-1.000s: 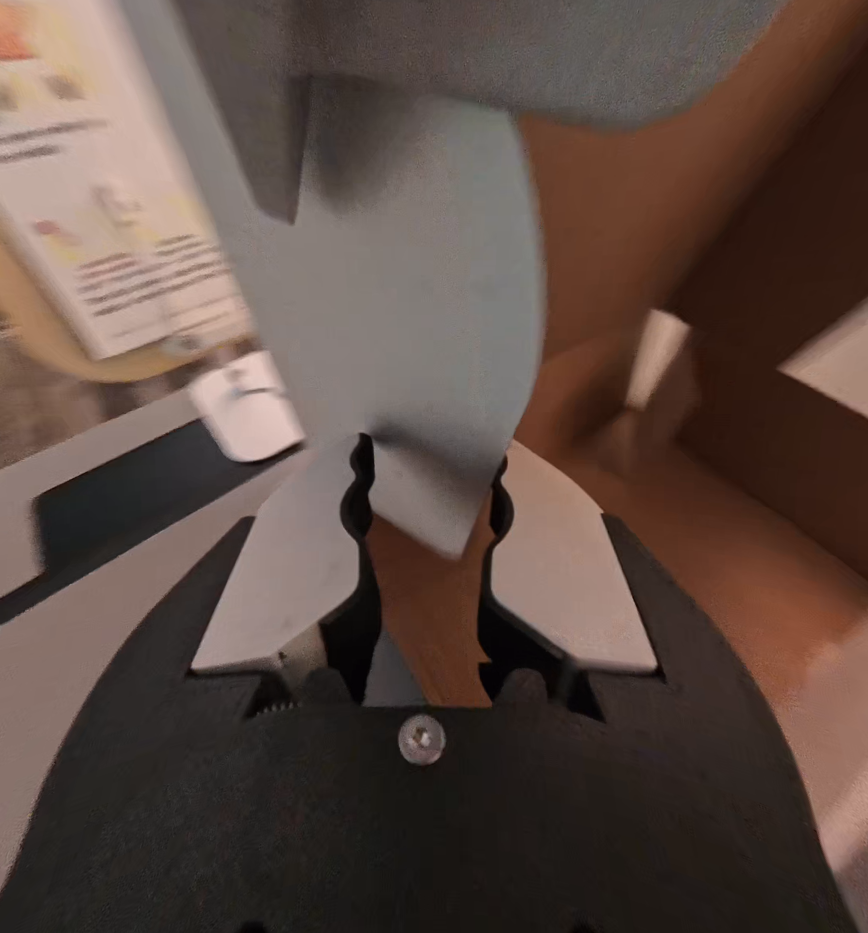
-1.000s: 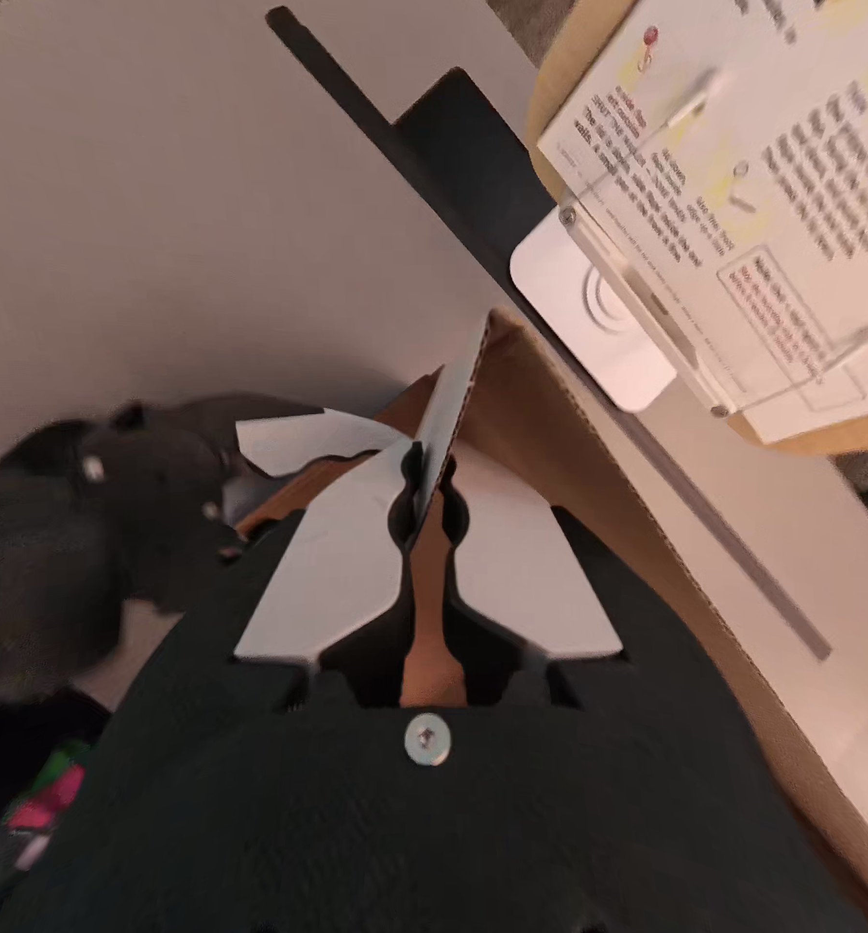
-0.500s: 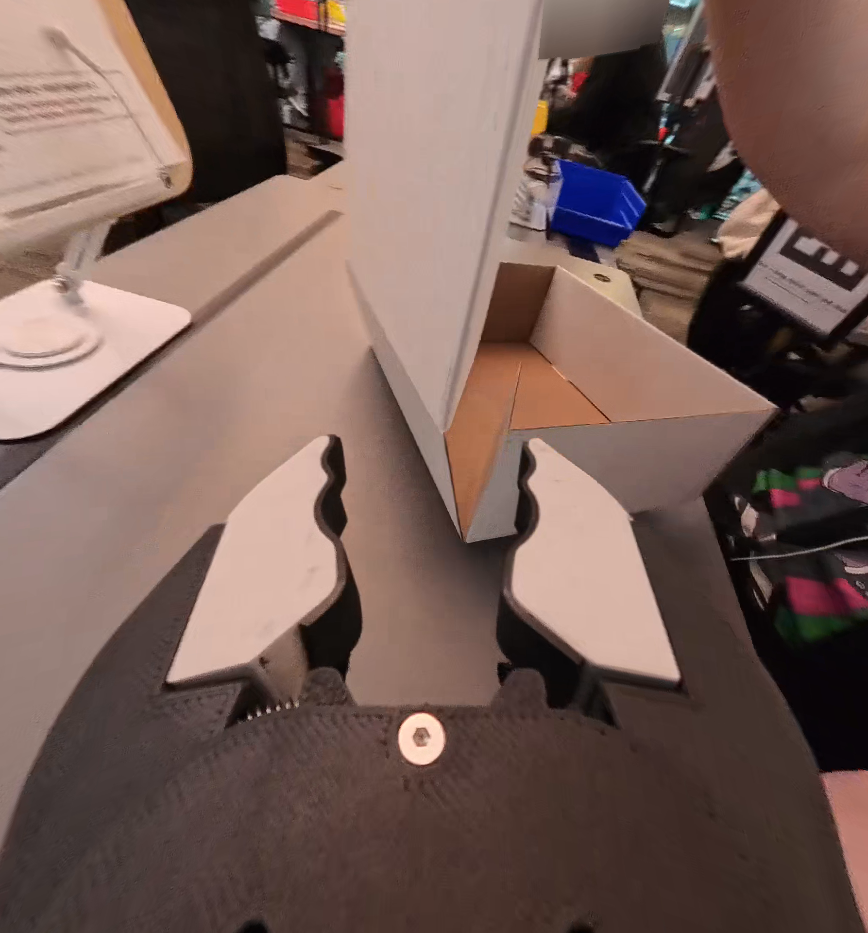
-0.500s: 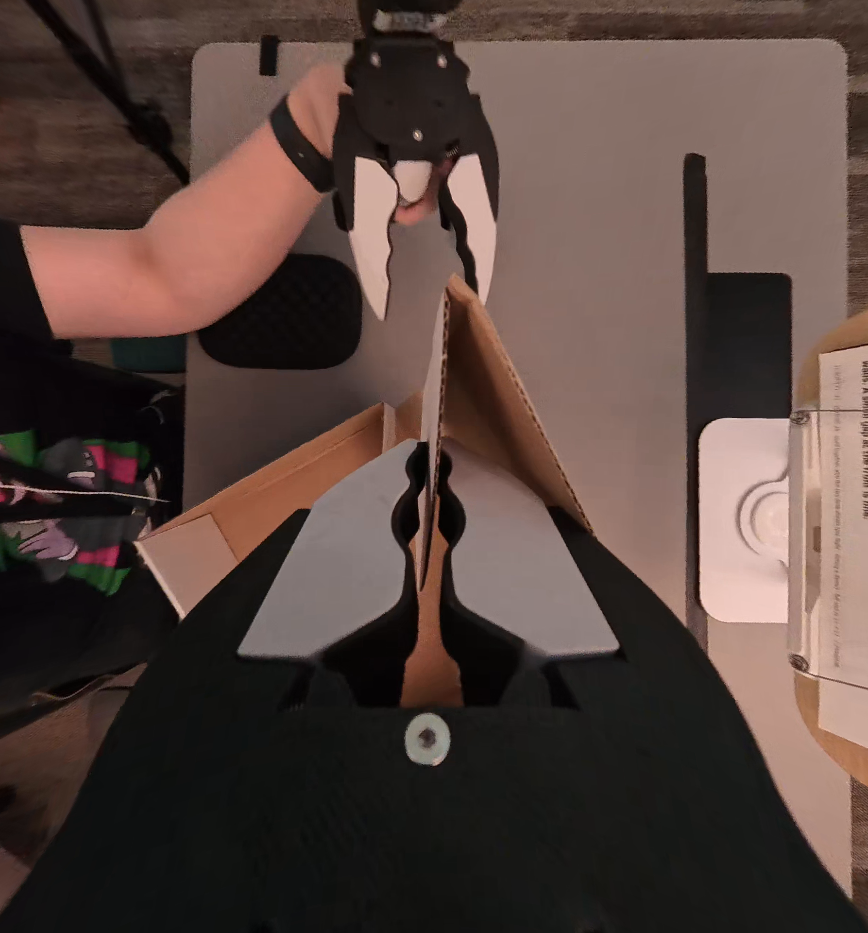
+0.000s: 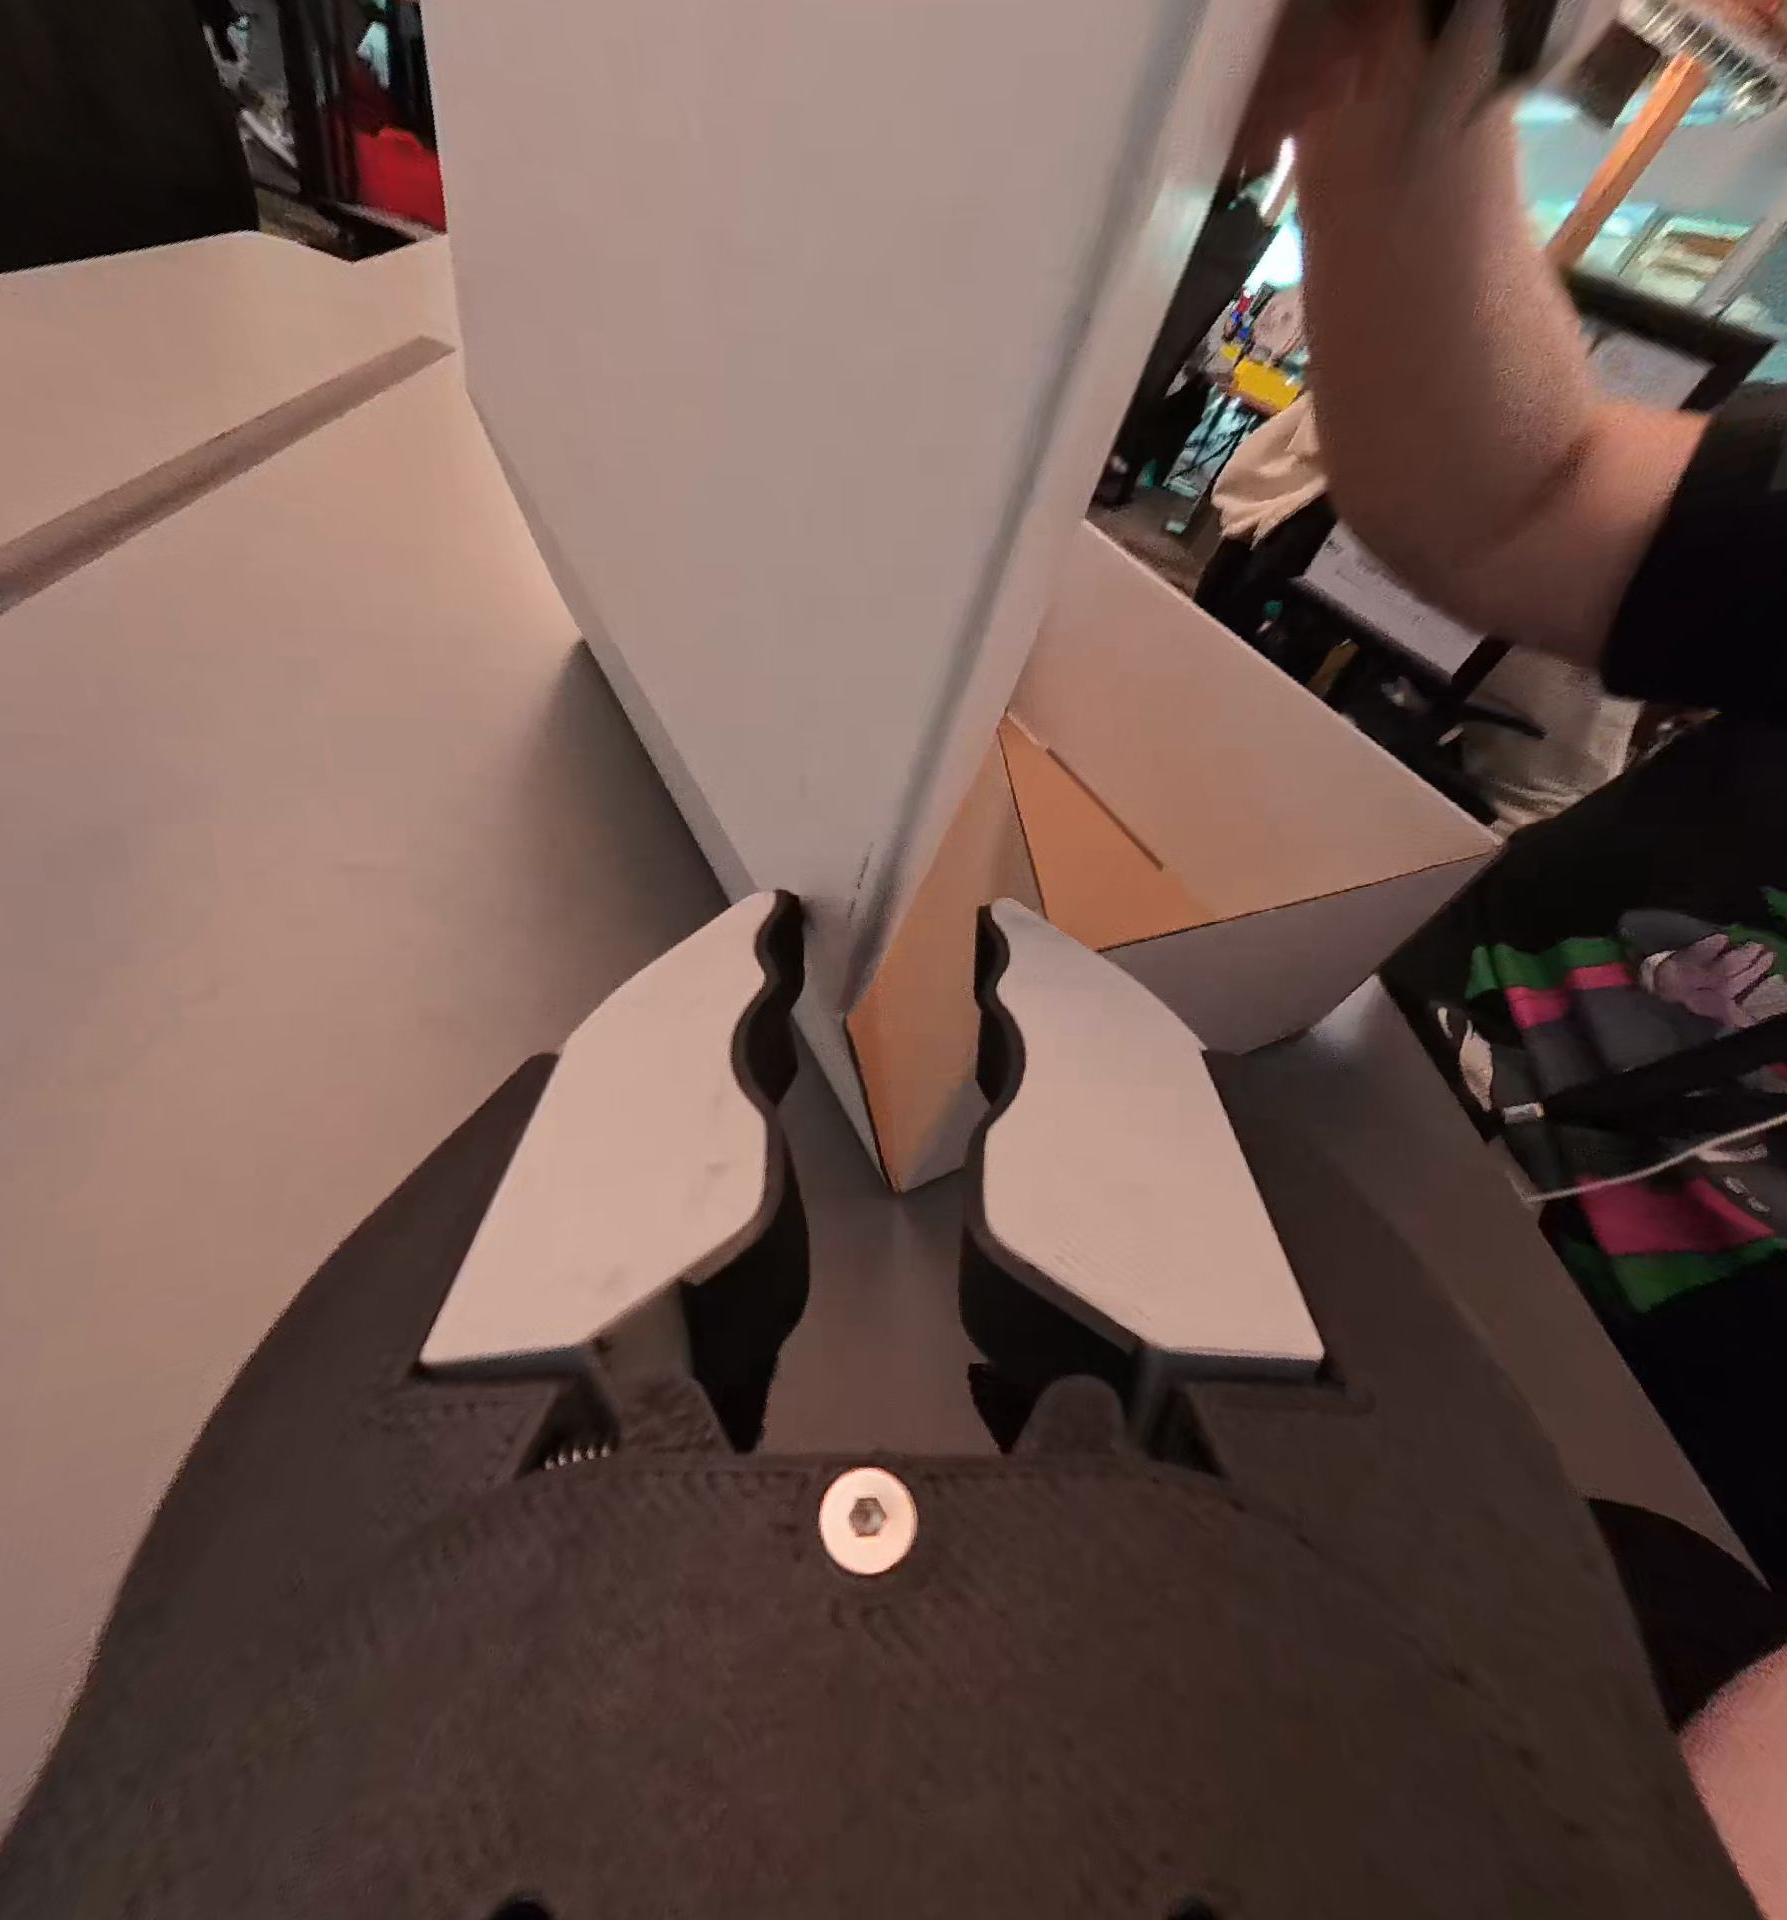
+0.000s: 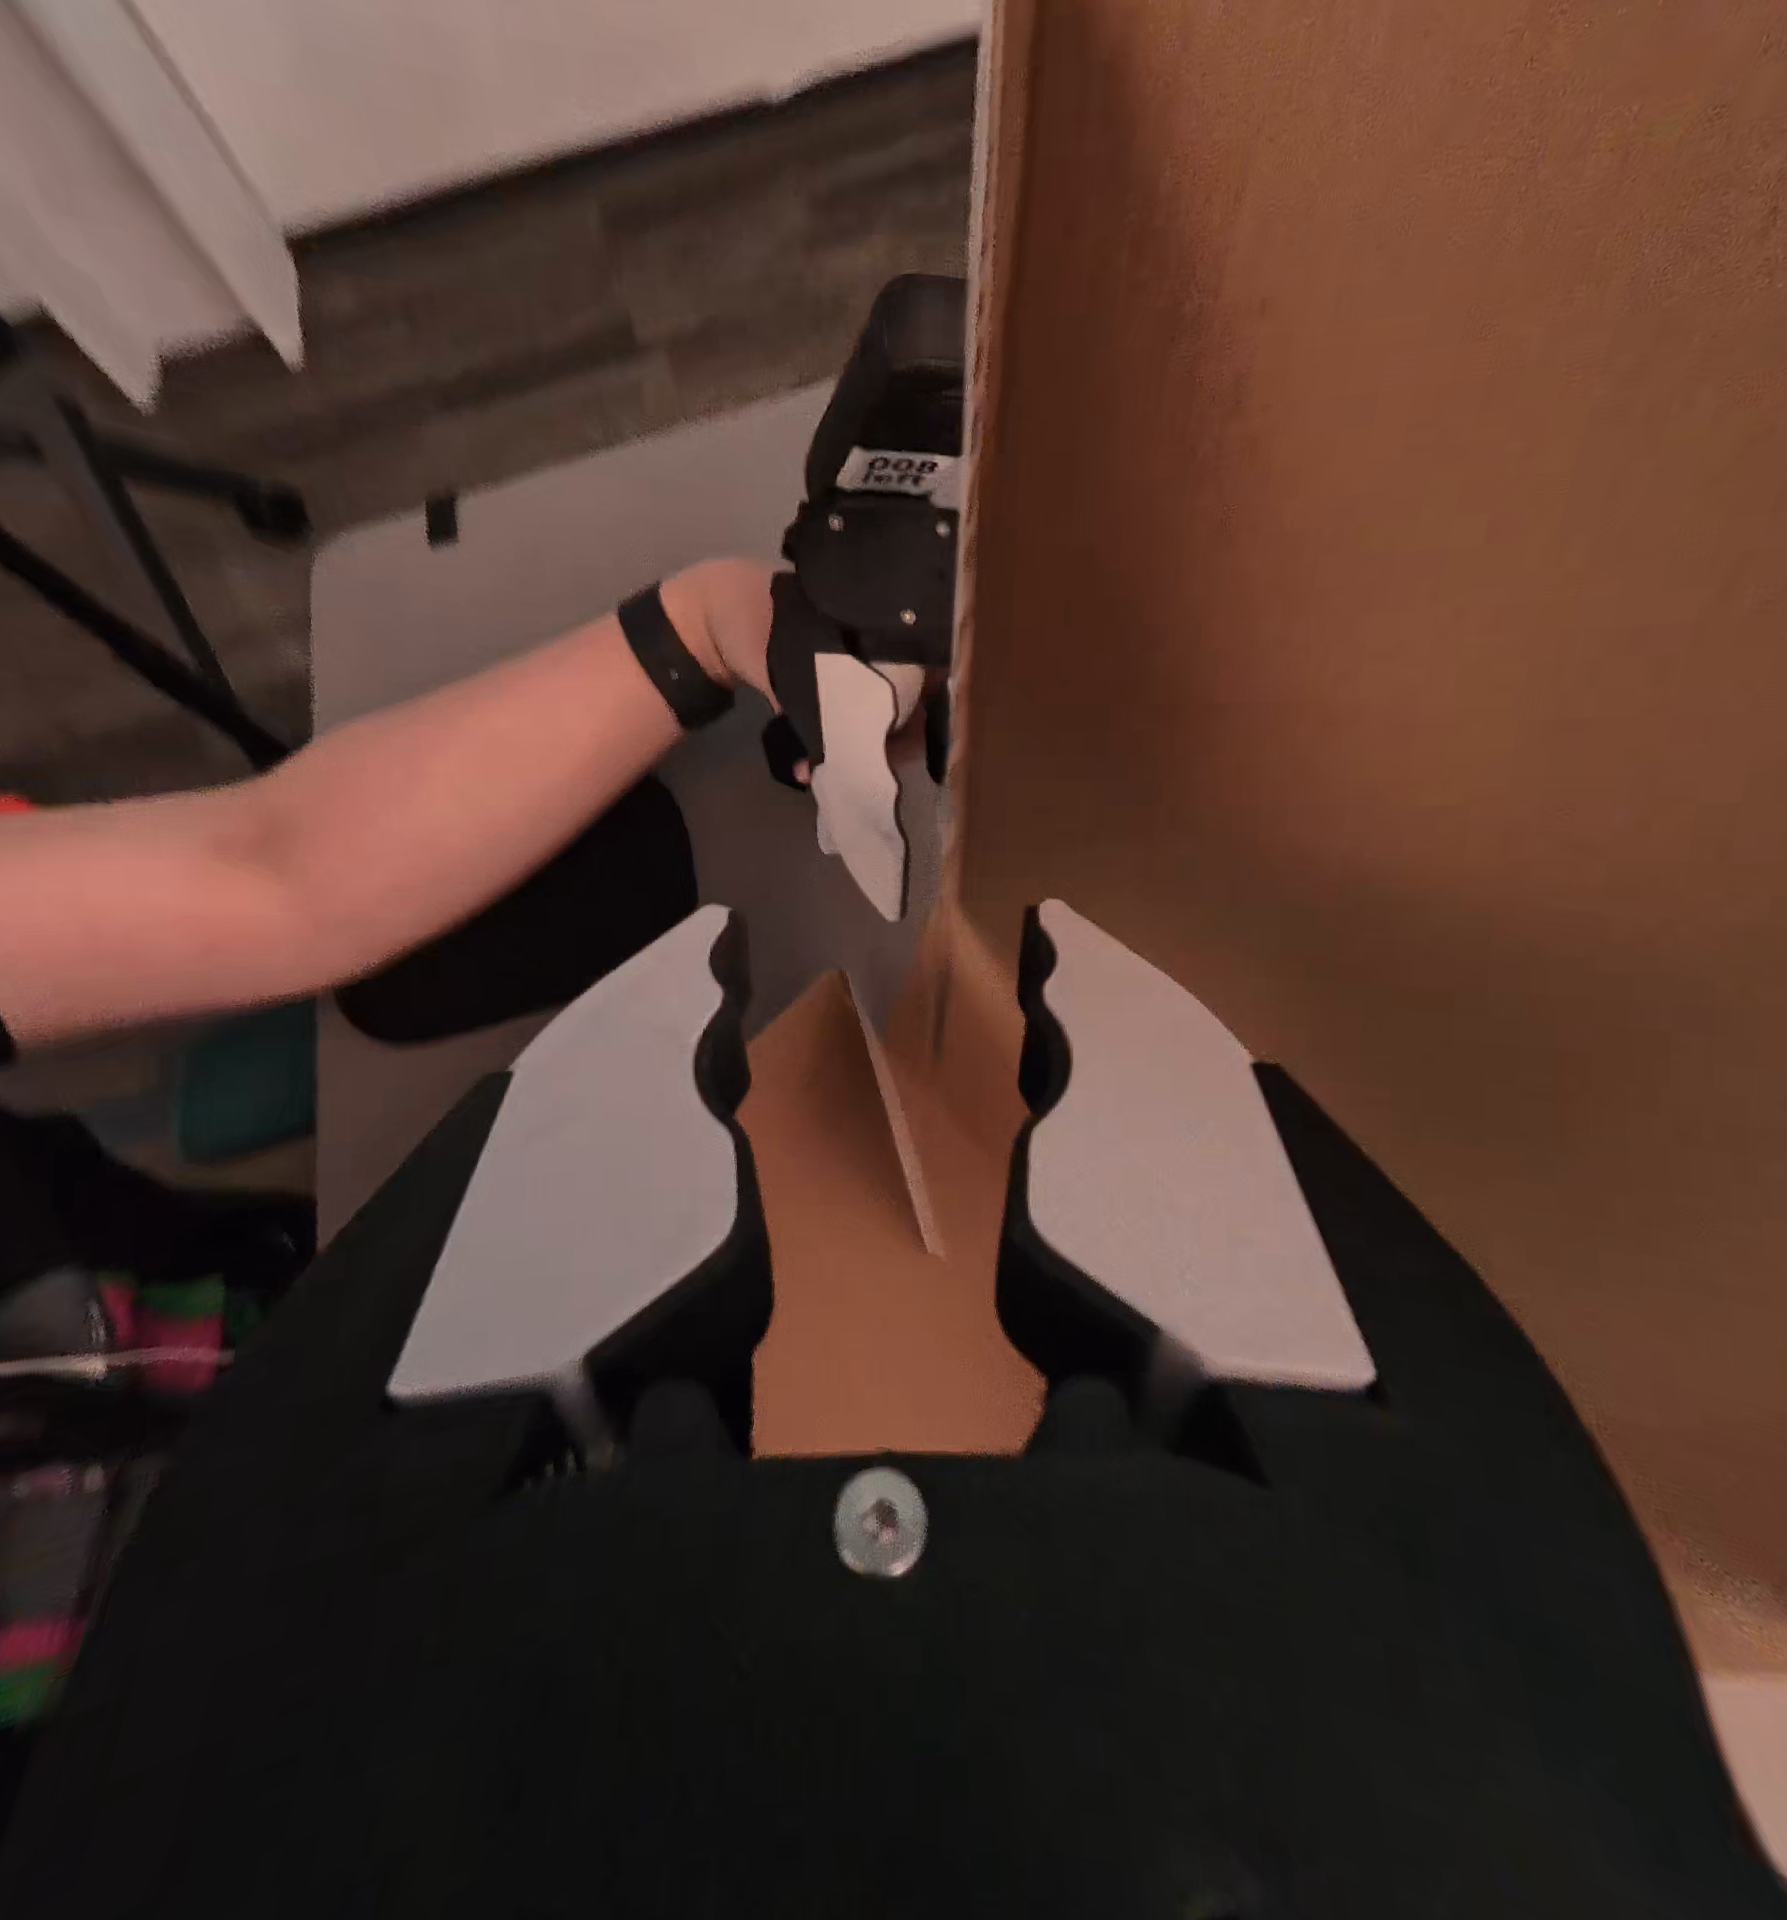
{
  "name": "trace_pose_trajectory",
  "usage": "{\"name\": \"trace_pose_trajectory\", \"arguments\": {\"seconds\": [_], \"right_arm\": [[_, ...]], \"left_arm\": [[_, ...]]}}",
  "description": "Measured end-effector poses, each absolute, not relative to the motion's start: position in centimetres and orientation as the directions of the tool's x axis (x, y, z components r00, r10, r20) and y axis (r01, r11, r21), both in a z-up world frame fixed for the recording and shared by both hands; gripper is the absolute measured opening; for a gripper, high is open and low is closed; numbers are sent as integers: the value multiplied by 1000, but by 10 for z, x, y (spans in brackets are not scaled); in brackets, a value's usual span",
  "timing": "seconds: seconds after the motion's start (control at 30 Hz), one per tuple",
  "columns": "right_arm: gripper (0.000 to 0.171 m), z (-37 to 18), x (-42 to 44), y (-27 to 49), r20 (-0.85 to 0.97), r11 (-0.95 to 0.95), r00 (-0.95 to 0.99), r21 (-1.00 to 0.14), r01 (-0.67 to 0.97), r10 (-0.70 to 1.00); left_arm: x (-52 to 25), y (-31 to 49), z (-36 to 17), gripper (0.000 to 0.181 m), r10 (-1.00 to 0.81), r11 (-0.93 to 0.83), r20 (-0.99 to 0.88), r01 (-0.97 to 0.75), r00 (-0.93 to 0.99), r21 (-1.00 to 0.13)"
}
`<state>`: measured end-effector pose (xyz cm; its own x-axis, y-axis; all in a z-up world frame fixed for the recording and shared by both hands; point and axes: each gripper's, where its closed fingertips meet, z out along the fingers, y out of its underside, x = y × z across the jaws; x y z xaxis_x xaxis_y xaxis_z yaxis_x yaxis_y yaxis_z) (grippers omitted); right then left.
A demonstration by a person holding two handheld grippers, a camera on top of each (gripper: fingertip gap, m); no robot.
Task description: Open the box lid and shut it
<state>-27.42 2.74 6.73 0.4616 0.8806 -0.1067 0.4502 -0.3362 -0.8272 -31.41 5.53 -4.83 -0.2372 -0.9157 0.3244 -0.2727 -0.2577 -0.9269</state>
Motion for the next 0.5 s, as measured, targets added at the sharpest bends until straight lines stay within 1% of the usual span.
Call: {"name": "trace_pose_trajectory", "arguments": {"seconds": [0.07,0.13,0.17,0.2,0.27,0.37,0.43,0.5], "right_arm": [[50,47,-278,28,-173,-388,496,-843,372,851],[48,22,-284,24,-215,-426,486,-821,380,847],[36,12,-285,24,-214,-436,494,-809,394,843],[15,4,-287,23,-214,-440,491,-800,408,844],[4,3,-286,27,-185,-428,515,-809,404,837],[2,9,-283,31,-161,-395,498,-822,410,852],[2,9,-277,44,-121,-366,508,-833,415,853],[7,8,-271,58,-89,-339,506,-838,427,858]], "left_arm": [[-314,53,-47,29,-897,-281,349,-260,-272,-924],[-315,50,-47,20,-883,-291,363,-260,-298,-921],[-315,49,-48,20,-881,-290,363,-260,-303,-921],[-315,49,-48,20,-885,-287,358,-257,-297,-923],[-315,49,-49,19,-896,-273,342,-254,-285,-928],[-313,48,-44,17,-907,-241,302,-229,-292,-943],[-311,56,-43,14,-933,-207,258,-212,-252,-955],[-309,63,-44,12,-954,-180,219,-192,-205,-965]]}}
